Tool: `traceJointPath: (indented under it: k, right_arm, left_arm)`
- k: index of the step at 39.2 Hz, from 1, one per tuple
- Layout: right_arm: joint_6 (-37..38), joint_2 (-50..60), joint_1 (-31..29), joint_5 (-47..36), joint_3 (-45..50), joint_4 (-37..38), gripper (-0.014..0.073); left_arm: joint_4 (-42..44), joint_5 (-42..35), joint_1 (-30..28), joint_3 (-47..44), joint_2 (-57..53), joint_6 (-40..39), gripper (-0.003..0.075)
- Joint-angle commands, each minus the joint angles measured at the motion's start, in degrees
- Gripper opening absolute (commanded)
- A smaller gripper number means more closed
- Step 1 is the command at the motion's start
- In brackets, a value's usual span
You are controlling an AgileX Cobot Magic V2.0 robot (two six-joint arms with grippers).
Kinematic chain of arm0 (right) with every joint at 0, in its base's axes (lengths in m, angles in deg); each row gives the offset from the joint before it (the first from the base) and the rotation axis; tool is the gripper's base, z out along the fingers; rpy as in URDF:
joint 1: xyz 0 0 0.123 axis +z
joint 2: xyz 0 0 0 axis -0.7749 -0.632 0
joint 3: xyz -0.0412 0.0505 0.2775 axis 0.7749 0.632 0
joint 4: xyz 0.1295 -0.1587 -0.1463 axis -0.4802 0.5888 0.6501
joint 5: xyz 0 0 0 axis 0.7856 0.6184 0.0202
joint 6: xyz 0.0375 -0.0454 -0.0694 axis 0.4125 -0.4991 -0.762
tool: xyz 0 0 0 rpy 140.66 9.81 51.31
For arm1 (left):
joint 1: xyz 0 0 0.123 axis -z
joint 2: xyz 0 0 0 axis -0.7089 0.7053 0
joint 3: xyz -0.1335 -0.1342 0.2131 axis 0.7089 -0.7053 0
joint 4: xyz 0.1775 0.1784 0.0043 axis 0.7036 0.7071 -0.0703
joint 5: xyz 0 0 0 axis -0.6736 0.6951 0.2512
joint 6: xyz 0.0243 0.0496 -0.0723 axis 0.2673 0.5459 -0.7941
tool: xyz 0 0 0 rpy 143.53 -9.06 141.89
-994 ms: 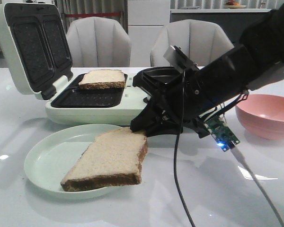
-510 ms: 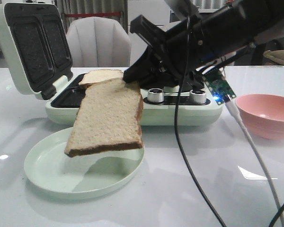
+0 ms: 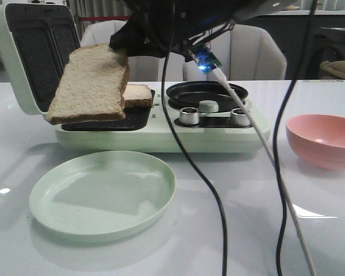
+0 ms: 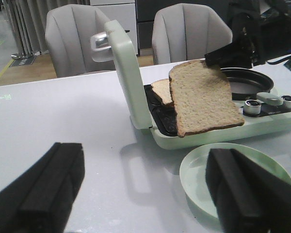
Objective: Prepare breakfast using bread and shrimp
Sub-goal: 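Carry the slice with the right gripper onto the first slice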
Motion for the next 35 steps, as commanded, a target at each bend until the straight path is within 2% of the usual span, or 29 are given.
traceJointPath:
  k: [1, 6, 11, 25, 29, 35]
  right_arm:
    - [-0.8, -0.7, -0.3, 1.0, -6.4, -1.7, 0.0141]
    - [-0.8, -4.4, -0.3, -1.1, -11.6, -0.8, 0.0141]
    - [-0.8, -6.4, -0.4, -4.8, -15.1, 4.5, 0.0141]
    - [-0.8, -8.7, -0.8, -7.2, -15.7, 10.0, 0.0145]
    - [-0.8, -8.7, -0.8, -7.9, -16.0, 10.4, 0.0199]
    - [-1.7, -8.7, -0.8, -11.7, -16.2, 11.4, 0.0389]
  left_arm:
    - [-0.1, -4.6, 0.0, 1.4, -0.2, -0.6, 0.0562]
    - [-0.1, -4.6, 0.0, 1.4, -0.2, -0.6, 0.0562]
    - [-0.1, -4.6, 0.0, 1.4, -0.2, -0.6, 0.0562]
    - [-0.1, -4.6, 0.0, 1.4, -0.2, -0.6, 0.0562]
    - [-0.1, -4.6, 0.0, 1.4, -0.2, -0.6, 0.0562]
    - [-0.1, -4.6, 0.0, 1.4, -0.2, -0.6, 0.0562]
